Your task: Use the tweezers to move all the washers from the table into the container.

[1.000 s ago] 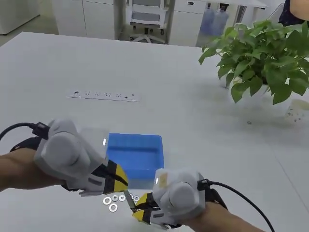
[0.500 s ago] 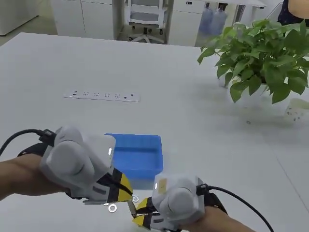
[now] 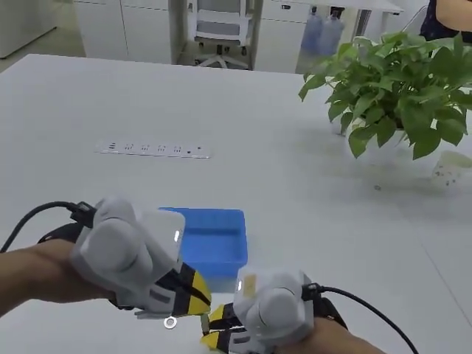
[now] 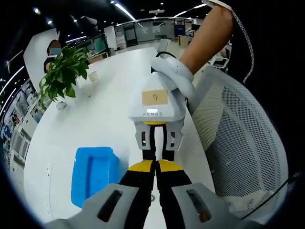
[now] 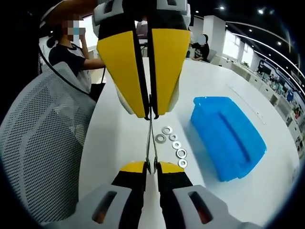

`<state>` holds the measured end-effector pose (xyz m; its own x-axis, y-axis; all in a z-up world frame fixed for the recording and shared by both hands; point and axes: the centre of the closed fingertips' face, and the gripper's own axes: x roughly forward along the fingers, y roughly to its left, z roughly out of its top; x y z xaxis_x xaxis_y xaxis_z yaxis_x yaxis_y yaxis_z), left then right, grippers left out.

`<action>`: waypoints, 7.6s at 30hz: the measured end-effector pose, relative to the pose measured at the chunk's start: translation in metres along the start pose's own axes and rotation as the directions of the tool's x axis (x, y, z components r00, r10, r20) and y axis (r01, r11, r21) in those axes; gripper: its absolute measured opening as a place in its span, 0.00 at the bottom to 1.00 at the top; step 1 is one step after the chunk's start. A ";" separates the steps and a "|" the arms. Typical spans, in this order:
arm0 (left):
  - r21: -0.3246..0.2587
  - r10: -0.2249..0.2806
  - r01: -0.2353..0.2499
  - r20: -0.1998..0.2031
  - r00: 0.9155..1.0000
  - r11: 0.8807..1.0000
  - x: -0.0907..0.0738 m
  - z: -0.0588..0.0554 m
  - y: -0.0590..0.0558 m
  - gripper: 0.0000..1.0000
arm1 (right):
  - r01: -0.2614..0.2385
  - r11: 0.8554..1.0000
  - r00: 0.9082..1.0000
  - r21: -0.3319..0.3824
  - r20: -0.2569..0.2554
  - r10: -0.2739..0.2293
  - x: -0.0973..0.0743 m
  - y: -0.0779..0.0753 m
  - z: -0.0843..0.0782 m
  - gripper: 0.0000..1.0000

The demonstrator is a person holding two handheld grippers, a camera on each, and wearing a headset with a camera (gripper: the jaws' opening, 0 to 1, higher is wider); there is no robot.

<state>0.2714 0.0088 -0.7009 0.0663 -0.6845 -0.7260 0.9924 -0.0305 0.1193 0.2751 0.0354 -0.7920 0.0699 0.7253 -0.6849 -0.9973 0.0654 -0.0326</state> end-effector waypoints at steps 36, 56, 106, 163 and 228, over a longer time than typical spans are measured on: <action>-0.024 0.000 -0.001 -0.035 0.999 1.000 -0.024 -0.027 0.004 0.06 | 0.002 0.999 1.000 -0.046 0.024 -0.001 0.020 -0.005 0.031 0.12; -0.015 0.001 -0.003 -0.090 0.996 1.000 -0.032 -0.043 0.005 0.06 | 0.003 0.999 0.999 -0.036 0.045 -0.002 0.040 -0.007 0.041 0.12; -0.029 -0.005 0.002 -0.105 0.994 1.000 -0.030 -0.040 0.011 0.06 | 0.005 1.000 0.999 0.011 0.042 -0.005 0.037 -0.008 0.038 0.10; 0.090 0.021 -0.018 -0.032 0.999 0.996 -0.066 0.046 0.087 0.06 | 0.151 0.988 0.982 -0.029 0.115 -0.147 -0.049 -0.094 0.083 0.10; 0.011 0.018 -0.017 -0.047 0.999 1.000 0.007 -0.010 0.146 0.05 | 0.084 0.993 0.996 0.078 -0.026 -0.082 0.001 -0.153 0.008 0.10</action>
<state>0.4174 0.0068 -0.6956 0.0885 -0.6498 -0.7550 0.9900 -0.0265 0.1388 0.4276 0.0317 -0.7820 0.1512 0.6996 -0.6984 -0.9832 0.1793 -0.0332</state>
